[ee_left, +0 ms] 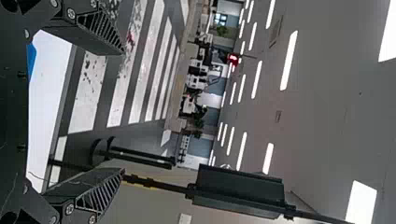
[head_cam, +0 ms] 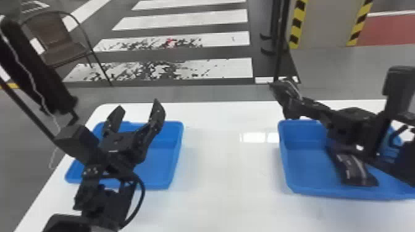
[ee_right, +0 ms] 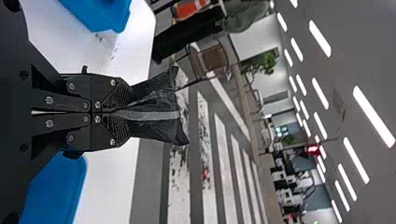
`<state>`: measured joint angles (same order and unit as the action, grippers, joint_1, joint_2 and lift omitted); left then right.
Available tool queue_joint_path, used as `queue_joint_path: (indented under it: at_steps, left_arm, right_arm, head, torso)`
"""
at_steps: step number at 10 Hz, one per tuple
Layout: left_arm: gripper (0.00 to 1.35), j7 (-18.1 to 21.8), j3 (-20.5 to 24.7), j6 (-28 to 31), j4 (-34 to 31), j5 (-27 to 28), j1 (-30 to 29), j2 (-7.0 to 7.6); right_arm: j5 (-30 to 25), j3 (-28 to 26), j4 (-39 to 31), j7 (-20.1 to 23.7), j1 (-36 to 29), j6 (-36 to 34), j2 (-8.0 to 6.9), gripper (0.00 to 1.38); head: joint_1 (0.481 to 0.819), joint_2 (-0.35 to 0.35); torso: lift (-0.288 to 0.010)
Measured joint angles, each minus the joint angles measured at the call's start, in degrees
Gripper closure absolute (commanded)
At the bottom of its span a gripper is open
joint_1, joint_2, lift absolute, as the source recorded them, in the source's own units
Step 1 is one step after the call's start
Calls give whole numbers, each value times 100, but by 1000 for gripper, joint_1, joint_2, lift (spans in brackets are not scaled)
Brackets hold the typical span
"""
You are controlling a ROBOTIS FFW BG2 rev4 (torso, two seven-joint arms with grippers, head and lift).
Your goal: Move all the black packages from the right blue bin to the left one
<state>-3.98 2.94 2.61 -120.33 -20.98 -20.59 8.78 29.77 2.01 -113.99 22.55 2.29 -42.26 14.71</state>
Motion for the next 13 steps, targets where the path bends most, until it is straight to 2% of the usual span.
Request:
queue_joint_path:
  at_steps: [3,5,7,9,12,13]
  left_arm:
    - [162,408,-180,736,-573,-1293,48,93]
    - [162,522,-268,795,-863,-2112,13,134]
    - [162,530,-458,777,-974,-2248,75,174]
    - [162,514,-640,811,-969,-2149,140,185]
    - [176,499,-811,849,-954,-2000,195,200]
    - [292,486,-819,870,-954,-1950,199,203]
  right_arm:
    - [988,528,315,387,257,300,125,1170]
    - [1204,867,311,461,368,479,174,1170]
    - [1384,1357,292,479,548,630,205,1170]
    - [1459,1732,369,469,756,731,216,1170]
    - [1533,2008,445,469,901,850,217,1170]
    - [1561,2074,406,469,912,862,217,1170]
  head:
    - [645,180]
    - [626,187]
    - [614,211]
    - [612,227]
    - [614,233]
    - [614,238]
  torso:
    - [-154]
    - [-154]
    - [-154]
    - [-154]
    - [-154]
    - [-154]
